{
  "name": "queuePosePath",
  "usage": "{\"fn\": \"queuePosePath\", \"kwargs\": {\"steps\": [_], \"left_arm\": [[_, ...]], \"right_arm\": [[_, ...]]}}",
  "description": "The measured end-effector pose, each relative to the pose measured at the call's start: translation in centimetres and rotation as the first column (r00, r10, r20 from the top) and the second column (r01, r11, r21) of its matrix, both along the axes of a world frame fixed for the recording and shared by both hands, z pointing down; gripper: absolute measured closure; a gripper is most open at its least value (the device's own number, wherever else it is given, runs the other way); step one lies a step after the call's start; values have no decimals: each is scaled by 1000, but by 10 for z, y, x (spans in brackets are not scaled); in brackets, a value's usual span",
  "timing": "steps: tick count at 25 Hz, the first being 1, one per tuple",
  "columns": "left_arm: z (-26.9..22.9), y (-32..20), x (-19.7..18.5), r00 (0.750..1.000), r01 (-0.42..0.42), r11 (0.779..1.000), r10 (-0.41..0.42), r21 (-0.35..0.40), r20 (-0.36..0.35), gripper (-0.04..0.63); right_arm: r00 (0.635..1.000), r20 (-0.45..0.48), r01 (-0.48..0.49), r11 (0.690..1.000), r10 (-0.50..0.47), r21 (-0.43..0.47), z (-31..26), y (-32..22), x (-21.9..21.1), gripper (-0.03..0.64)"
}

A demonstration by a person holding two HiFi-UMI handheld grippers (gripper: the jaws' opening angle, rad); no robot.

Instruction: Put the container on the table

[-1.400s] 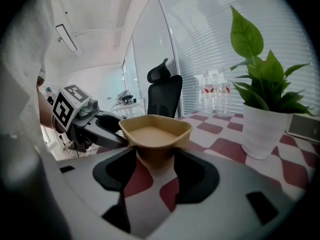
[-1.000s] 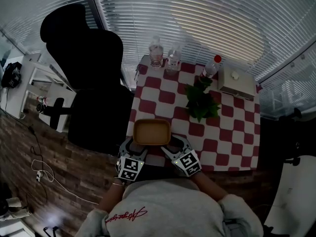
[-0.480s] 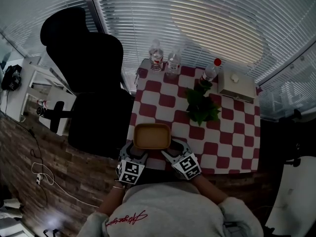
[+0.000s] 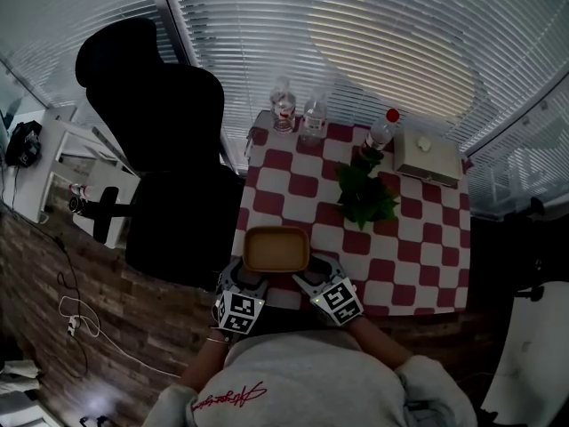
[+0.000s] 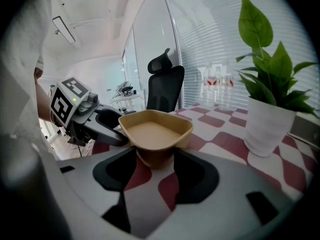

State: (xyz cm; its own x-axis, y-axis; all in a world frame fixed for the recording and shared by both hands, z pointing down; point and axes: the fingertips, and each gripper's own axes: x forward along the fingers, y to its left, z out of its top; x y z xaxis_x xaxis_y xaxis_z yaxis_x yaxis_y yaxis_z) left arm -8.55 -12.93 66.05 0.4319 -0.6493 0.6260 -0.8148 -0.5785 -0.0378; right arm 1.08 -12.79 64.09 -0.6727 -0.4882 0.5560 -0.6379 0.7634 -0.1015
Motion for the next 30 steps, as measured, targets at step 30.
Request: {"fn": "queuePosePath", "kwargs": {"steps": [30], "left_arm": [[7, -1, -2, 999, 12, 998, -10, -56, 31, 287]], "right_arm": [[995, -95, 11, 999, -14, -37, 11, 4, -10, 320]]}}
